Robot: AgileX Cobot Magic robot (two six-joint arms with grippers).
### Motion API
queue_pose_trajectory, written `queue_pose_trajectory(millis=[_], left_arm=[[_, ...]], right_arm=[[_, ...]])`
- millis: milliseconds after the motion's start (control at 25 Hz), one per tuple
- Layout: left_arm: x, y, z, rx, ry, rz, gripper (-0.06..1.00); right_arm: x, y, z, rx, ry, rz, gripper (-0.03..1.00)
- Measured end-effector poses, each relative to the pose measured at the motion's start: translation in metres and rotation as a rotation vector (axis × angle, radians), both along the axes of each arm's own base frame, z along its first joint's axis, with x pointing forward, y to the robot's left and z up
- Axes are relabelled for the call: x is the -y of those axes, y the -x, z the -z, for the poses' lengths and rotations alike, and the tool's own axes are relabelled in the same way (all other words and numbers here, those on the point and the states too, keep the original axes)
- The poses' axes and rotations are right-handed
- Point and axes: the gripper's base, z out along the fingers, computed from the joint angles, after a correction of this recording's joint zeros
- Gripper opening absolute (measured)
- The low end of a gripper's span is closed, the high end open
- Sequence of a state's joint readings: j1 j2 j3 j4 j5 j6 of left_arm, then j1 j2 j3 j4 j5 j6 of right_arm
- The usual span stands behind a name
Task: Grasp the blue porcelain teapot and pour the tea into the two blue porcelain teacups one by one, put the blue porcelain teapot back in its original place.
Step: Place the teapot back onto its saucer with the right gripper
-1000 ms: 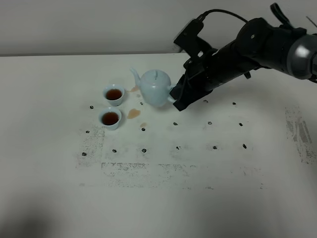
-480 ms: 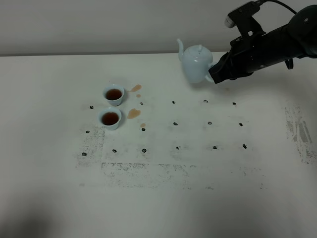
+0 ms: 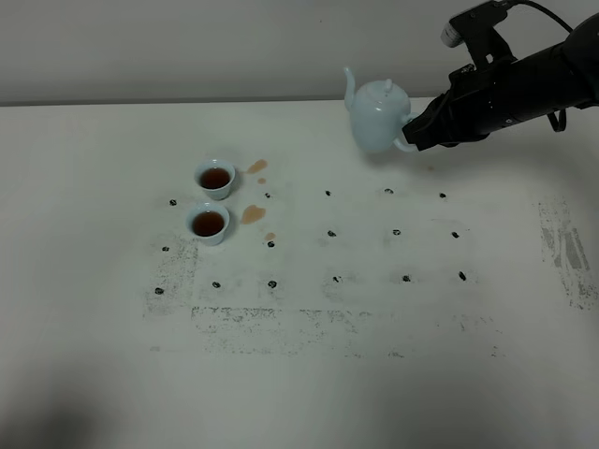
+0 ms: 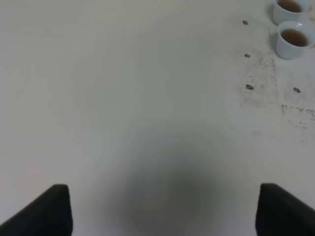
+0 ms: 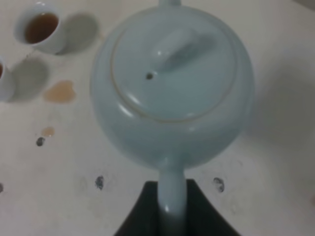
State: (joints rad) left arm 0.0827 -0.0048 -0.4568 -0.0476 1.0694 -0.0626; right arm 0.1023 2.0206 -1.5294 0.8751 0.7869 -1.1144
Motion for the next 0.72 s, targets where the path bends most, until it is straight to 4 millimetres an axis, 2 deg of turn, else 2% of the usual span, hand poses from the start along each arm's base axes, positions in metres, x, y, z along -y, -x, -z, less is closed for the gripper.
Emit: queue_pose_trajectory(millis=[720], left_arm=[[0.0000,0.0000,0.0000,0.000,0.000,0.000,0.72]], right_arm=[[-0.0001,0.0010,0.0001,-0.007,-0.003,-0.010,0.05]])
